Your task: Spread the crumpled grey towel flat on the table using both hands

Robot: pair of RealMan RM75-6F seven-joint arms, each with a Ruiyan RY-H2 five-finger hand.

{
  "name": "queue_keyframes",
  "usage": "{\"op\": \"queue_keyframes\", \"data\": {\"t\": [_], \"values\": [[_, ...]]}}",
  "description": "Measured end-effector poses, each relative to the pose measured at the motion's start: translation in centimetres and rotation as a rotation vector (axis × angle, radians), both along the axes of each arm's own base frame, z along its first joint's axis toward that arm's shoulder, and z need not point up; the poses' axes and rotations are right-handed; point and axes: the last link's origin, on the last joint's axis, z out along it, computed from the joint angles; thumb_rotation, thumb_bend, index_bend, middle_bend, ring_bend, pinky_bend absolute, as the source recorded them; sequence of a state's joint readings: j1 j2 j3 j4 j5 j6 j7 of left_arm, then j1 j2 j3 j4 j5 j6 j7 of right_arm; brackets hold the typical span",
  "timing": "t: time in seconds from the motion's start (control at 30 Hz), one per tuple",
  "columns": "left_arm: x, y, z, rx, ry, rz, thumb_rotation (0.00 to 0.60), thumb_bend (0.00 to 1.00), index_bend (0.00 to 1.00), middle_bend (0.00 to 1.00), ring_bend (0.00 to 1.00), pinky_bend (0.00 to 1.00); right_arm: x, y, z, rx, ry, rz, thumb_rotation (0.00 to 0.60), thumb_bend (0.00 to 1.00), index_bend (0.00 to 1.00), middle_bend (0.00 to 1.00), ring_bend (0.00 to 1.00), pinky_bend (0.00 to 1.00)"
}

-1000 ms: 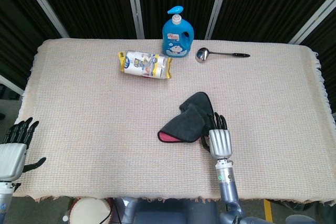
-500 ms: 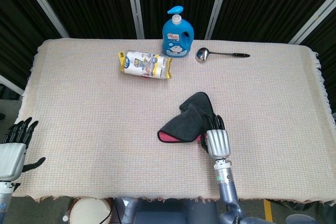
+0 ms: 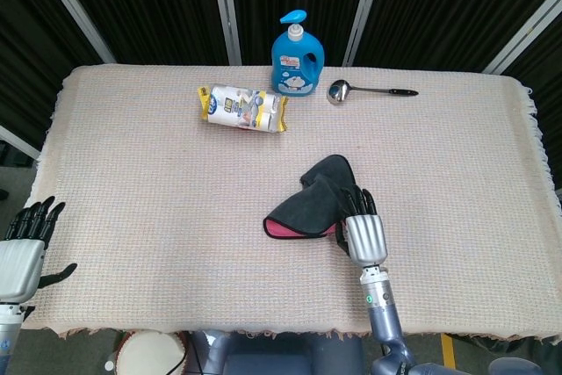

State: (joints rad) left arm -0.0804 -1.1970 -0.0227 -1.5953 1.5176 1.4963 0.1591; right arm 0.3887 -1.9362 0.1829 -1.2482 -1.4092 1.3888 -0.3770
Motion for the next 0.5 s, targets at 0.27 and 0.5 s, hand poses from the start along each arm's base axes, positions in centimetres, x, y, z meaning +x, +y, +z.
{"op": "queue_keyframes", "data": {"t": [0.27,0.5], "values": [[0.0,0.1,-0.1,-0.005,0.003,0.002,0.600,0.00,0.00,0.00,0.00,0.08,0.8,-0.7,1.7,-0.035,-0.007,0.024,0.600,0.64,0.64,0.18,0.08,0.11],[0.1,0.2,-0.4,-0.013,0.005,0.002,0.600,0.00,0.00,0.00,0.00,0.08,2.5,-1.8,4.9,-0.077,-0.033,0.062,0.600,0.64,0.65,0.19,0.08,0.11]]}}
